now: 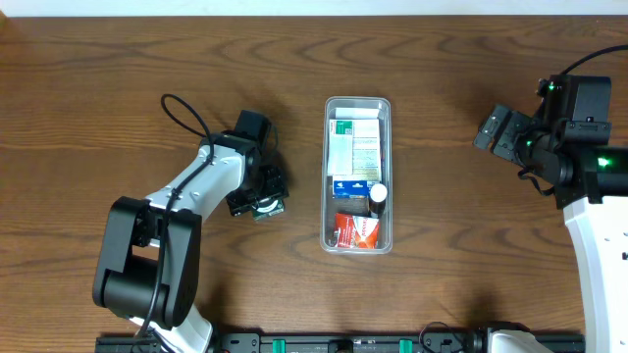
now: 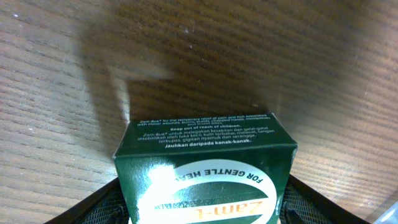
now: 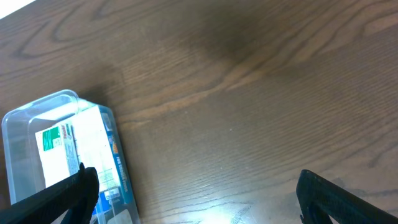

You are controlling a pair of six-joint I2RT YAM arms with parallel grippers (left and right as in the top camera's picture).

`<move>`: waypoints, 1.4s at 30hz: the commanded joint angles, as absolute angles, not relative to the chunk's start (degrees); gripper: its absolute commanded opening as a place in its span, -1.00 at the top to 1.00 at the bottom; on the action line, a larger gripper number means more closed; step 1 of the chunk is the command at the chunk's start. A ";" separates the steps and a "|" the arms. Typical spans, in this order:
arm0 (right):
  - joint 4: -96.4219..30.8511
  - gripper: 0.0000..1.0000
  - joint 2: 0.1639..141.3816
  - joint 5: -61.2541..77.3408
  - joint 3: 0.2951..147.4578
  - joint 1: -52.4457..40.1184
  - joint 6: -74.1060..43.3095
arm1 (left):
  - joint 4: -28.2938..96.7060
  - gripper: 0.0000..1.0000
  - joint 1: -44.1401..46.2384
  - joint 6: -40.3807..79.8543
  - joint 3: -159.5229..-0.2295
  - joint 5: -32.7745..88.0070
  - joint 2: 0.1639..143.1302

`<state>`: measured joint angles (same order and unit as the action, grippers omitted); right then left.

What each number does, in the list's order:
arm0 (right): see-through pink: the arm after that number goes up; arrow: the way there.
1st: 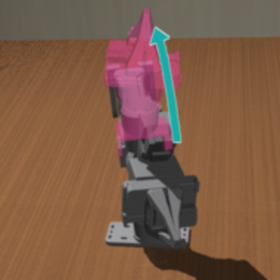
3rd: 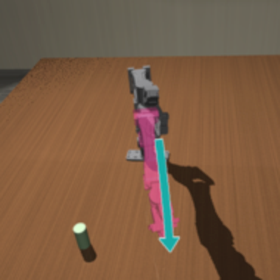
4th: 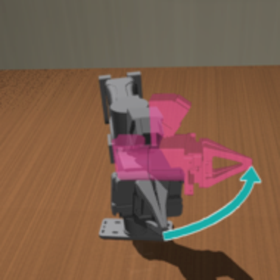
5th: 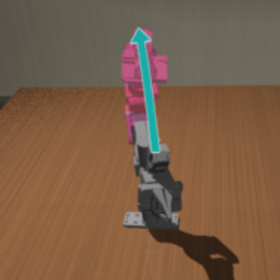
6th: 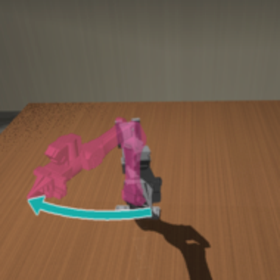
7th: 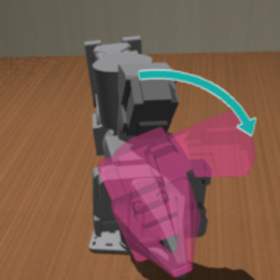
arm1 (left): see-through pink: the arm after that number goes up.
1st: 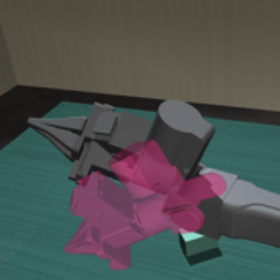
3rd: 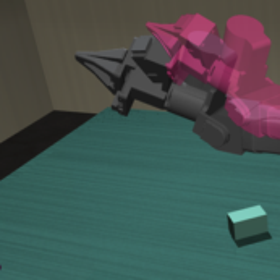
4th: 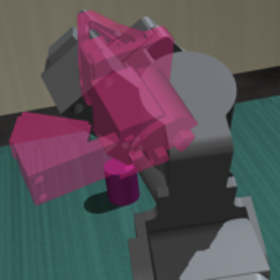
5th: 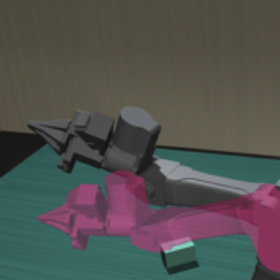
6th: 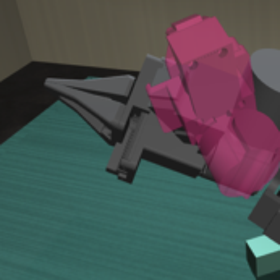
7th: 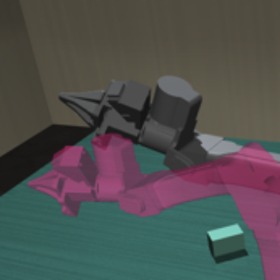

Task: Pack container
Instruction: 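Grasp the dark green box with the left gripper and lift, then carry the green box right and lower it into the container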

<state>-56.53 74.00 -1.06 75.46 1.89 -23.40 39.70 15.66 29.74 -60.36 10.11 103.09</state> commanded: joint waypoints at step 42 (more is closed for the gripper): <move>-56.62 -0.99 73.89 -1.26 75.66 2.44 -23.09 | 48.49 -0.82 18.48 25.26 -66.96 1.02 107.74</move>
